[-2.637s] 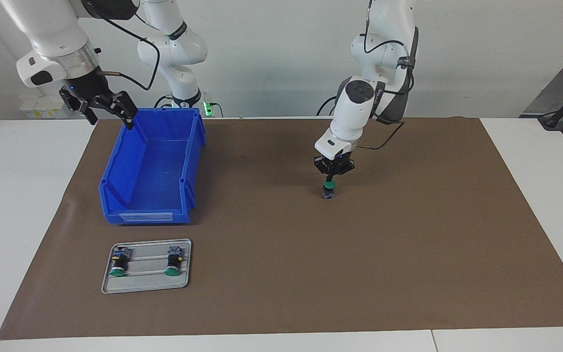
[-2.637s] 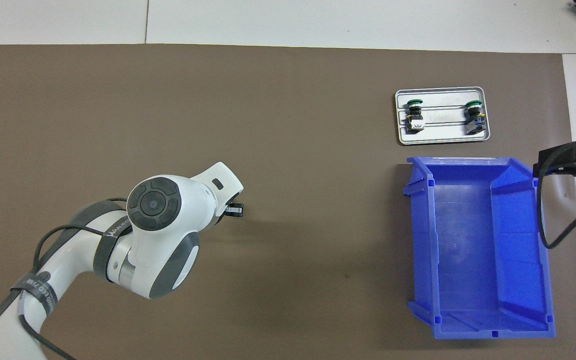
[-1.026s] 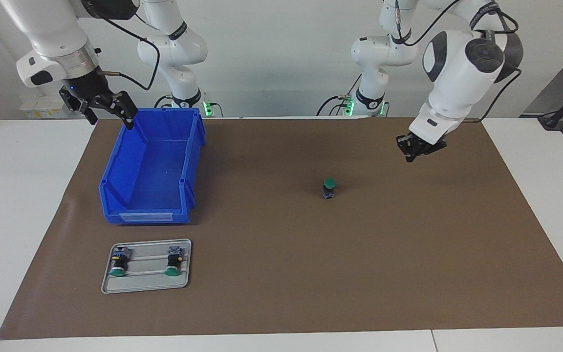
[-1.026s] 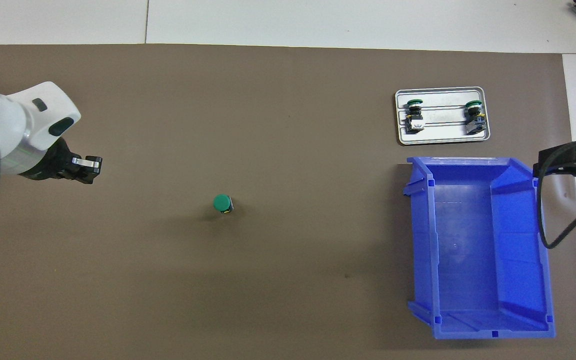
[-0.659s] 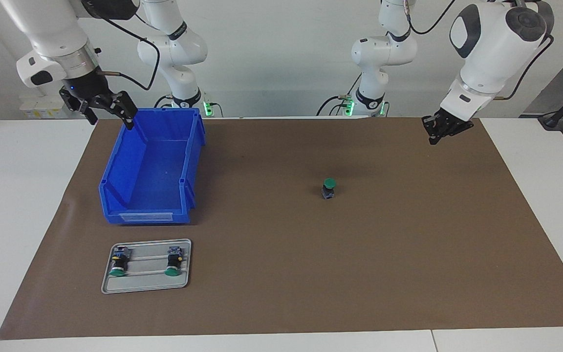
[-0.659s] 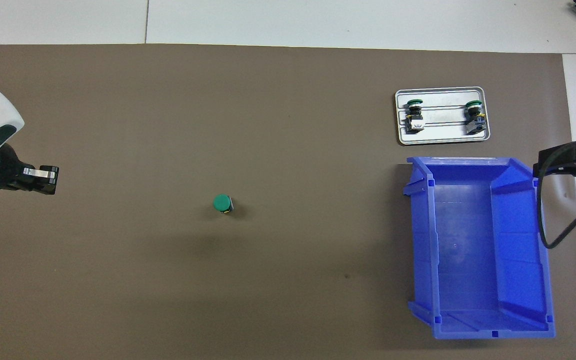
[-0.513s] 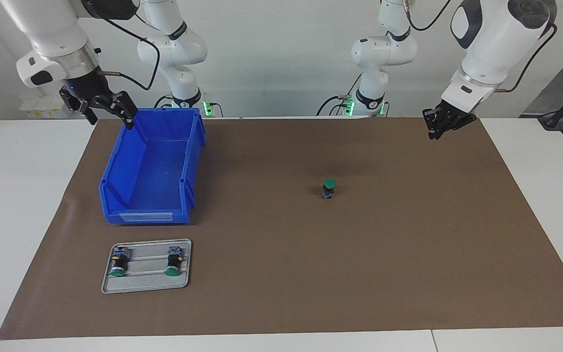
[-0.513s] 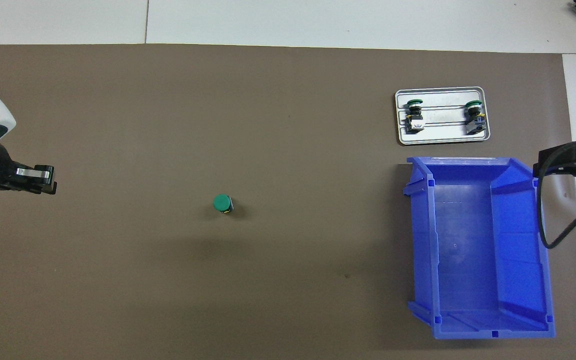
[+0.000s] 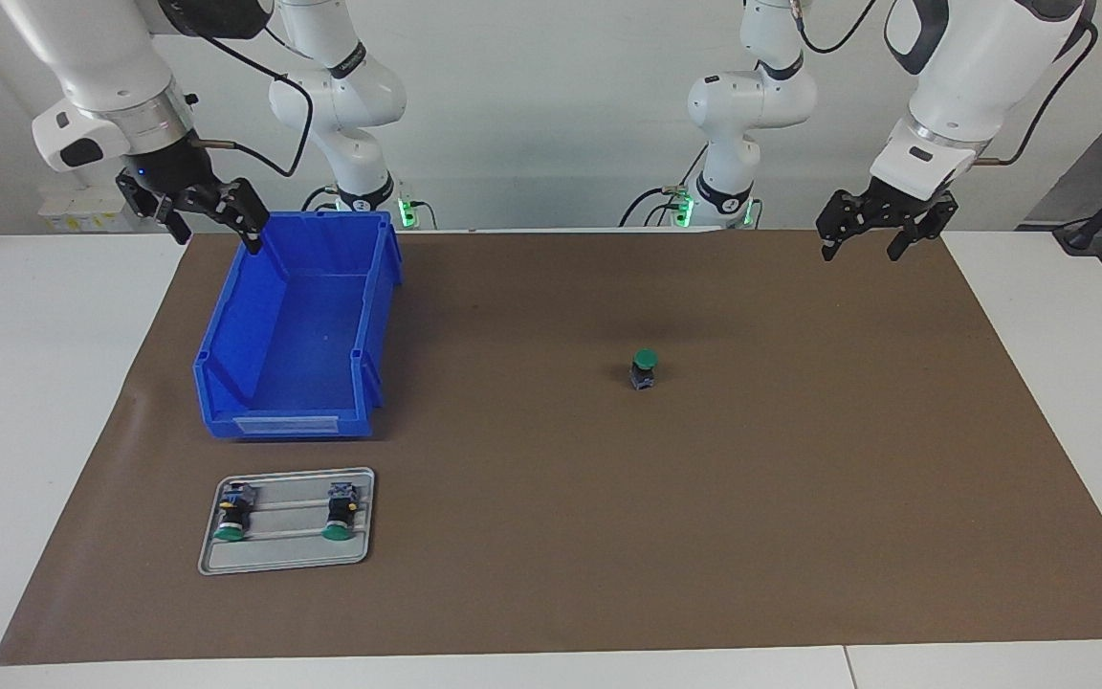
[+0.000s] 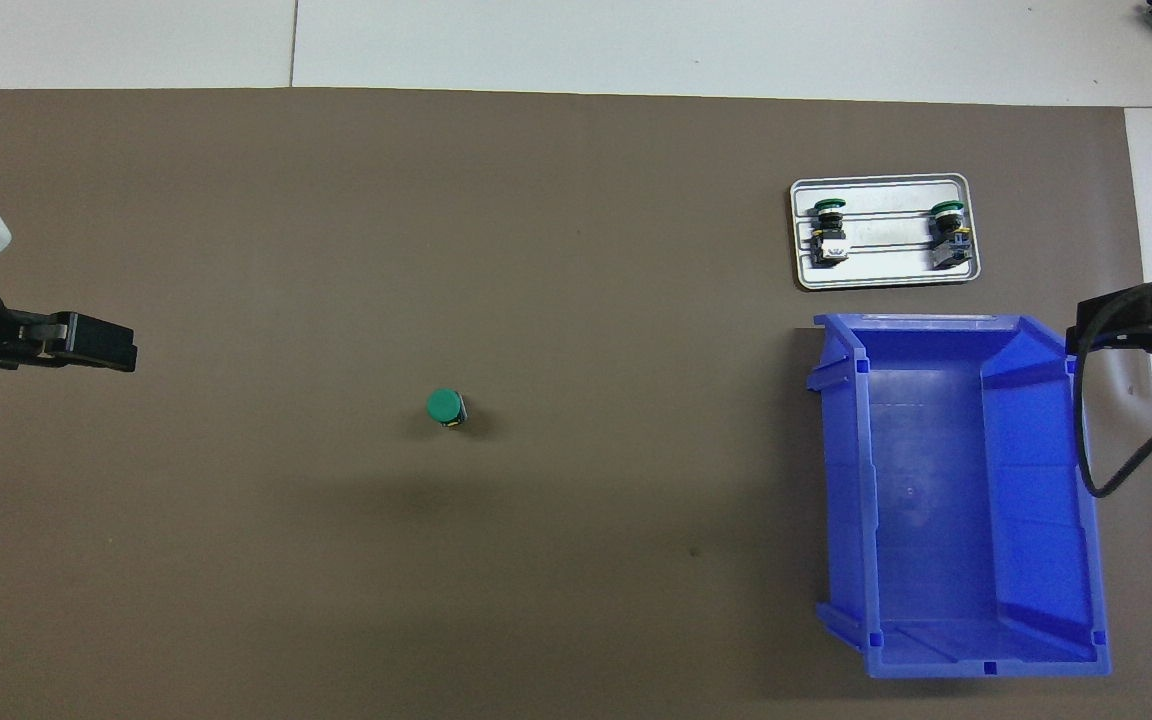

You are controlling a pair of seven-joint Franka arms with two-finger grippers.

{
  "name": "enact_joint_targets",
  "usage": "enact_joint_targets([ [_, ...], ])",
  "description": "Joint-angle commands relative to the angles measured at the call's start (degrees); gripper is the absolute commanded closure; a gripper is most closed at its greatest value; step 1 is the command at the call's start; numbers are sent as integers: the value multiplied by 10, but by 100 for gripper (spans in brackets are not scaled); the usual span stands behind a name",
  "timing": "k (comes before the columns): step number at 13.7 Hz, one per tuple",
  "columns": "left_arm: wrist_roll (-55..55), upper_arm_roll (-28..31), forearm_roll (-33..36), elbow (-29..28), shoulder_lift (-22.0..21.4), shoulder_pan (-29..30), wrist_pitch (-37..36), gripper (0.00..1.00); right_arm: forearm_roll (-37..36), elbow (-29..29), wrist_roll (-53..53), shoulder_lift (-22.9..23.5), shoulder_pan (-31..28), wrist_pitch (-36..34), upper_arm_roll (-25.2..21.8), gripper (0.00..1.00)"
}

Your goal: Place and press button with both arms

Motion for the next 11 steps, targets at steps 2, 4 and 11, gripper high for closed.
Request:
enact_joint_targets([
  [2, -2, -3, 1, 1, -1, 2, 15, 0, 1, -13, 5, -12, -1, 2, 7, 0],
  [4, 0, -4, 2, -7, -6, -3, 4, 0, 1, -16, 0, -13, -1, 3, 6, 0],
  [11, 0, -3, 2, -7, -6, 11, 6, 0, 7, -82, 77, 18, 125, 165, 7, 0],
])
